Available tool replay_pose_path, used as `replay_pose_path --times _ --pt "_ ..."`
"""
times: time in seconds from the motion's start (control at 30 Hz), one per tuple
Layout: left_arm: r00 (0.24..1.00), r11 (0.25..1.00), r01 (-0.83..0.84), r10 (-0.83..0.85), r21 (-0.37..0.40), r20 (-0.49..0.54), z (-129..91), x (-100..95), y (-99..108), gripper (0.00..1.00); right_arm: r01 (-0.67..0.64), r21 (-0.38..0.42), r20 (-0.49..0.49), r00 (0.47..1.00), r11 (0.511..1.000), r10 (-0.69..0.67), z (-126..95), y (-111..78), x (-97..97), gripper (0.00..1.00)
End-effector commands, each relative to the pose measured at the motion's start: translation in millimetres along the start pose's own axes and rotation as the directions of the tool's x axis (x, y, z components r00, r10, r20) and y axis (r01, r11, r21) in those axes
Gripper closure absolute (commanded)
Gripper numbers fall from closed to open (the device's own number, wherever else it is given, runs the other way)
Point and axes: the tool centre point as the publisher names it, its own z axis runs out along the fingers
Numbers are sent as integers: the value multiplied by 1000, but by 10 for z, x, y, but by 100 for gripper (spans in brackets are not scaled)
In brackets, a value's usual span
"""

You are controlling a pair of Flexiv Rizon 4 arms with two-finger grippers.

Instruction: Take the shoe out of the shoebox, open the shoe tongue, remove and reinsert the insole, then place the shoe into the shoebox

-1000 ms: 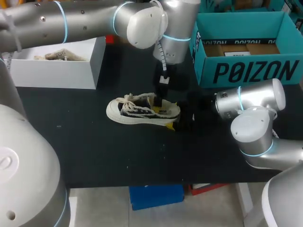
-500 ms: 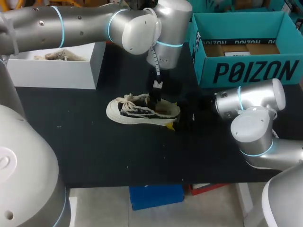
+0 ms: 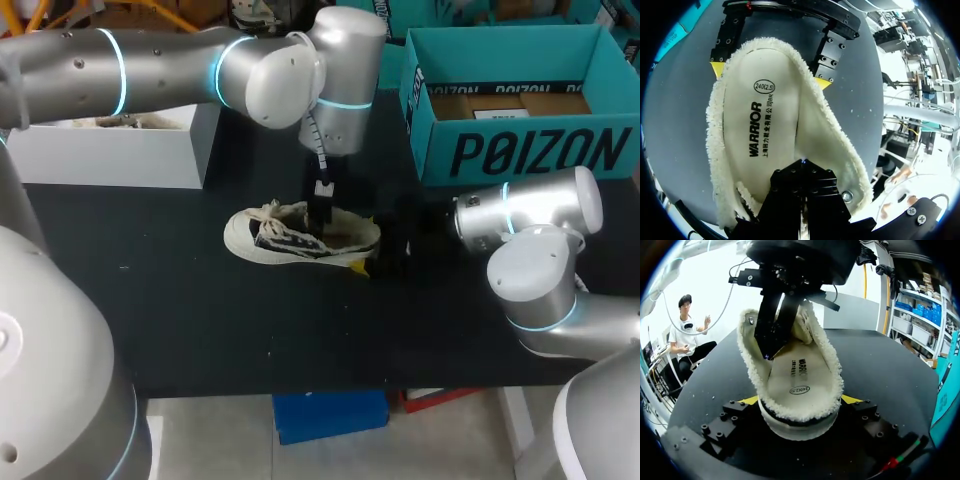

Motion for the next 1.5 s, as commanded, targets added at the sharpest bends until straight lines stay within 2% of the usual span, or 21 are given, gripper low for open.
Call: replay_pose_path --times 0.03,0.33,0.83,0.87,0.93,0.97,1.0,1.03,1.27,1.5 --pt "997 999 34 -35 16 73 196 91 11 100 -4 3 3 1000 1000 4 66 -26 -22 100" --pt "981 993 111 -118 48 156 211 -8 50 100 -4 3 3 1000 1000 4 66 -26 -22 100" --pt "958 987 146 -157 62 239 500 -278 -18 100 -4 3 3 1000 1000 4 66 -26 -22 100" --pt "959 988 140 -151 63 240 528 -297 -27 99 -4 3 3 1000 1000 4 66 -26 -22 100" --pt "961 991 119 -131 63 243 579 -336 -43 71 -4 3 3 1000 1000 4 66 -26 -22 100" --pt "961 992 110 -122 62 249 604 -349 -49 70 -4 3 3 1000 1000 4 66 -26 -22 100" --pt "961 992 108 -120 61 249 627 -364 -57 76 -4 3 3 1000 1000 4 66 -26 -22 100" --pt "962 993 105 -116 60 249 644 -377 -66 77 -4 3 3 1000 1000 4 66 -26 -22 100" --pt "963 994 93 -104 54 248 755 -463 -93 78 -4 3 3 1000 1000 4 66 -26 -22 100" --pt "943 995 98 -93 0 319 947 -515 -113 79 -4 3 3 1000 1000 4 66 -26 -22 100"
